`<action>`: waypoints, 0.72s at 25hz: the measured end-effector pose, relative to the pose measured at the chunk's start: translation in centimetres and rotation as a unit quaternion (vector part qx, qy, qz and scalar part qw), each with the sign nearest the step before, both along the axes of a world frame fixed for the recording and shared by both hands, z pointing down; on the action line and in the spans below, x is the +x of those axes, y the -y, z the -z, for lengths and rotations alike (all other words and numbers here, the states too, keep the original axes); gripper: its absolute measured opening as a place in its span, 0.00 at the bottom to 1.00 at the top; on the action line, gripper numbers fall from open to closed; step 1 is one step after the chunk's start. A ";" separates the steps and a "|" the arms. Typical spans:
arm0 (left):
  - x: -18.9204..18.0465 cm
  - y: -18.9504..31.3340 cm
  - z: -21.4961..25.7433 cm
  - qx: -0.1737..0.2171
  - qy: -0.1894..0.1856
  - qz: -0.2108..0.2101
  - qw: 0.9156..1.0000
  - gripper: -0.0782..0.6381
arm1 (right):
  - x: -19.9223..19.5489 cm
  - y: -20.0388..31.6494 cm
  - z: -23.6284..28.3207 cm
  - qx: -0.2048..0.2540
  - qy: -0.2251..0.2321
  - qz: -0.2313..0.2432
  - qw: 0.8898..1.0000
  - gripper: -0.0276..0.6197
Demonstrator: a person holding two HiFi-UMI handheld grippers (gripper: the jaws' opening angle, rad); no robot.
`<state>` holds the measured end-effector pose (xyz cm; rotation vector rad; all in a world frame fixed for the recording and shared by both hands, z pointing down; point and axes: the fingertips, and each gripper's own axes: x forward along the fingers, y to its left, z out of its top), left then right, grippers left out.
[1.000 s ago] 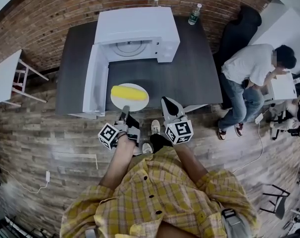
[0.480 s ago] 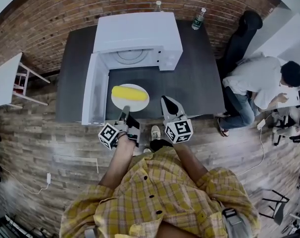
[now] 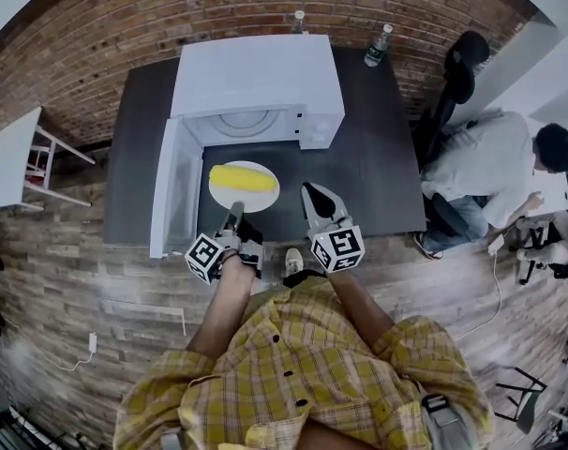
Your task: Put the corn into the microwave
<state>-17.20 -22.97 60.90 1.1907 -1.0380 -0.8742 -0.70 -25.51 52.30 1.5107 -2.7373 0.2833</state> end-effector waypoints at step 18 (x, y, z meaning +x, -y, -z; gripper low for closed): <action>1.0 5.1 -2.2 -0.007 0.001 0.022 1.000 0.14 | 0.7 2.5 -1.1 -0.010 0.005 0.026 1.000 0.05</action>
